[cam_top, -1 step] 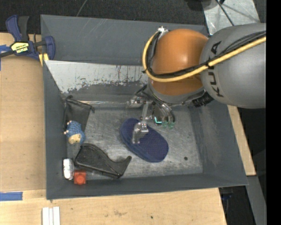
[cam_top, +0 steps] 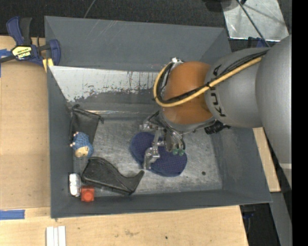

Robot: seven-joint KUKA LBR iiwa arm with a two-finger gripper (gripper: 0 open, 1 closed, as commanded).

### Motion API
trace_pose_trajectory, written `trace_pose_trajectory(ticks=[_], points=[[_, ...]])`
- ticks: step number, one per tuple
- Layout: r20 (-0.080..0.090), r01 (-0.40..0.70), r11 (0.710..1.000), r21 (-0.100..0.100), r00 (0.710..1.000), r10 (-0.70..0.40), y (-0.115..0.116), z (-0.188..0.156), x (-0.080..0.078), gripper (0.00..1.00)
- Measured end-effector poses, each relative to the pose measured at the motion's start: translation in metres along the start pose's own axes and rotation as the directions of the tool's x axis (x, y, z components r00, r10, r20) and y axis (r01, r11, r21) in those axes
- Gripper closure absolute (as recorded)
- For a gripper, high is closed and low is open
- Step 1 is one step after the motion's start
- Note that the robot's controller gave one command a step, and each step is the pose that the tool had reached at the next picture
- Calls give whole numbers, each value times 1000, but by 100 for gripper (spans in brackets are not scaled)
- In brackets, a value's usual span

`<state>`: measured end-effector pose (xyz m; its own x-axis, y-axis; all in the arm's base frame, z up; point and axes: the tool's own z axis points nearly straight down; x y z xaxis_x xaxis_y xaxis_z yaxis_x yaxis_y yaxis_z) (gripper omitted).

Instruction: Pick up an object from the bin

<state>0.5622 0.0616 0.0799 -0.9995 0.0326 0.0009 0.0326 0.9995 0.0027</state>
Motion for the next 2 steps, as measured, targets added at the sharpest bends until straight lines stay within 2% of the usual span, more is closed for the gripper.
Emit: trace_pose_trajectory(ticks=[1,2], points=[[5,3,1000,0,1000,-3,1,-4,-1,100],[12,67,998,2,998,-68,5,-171,4,100]])
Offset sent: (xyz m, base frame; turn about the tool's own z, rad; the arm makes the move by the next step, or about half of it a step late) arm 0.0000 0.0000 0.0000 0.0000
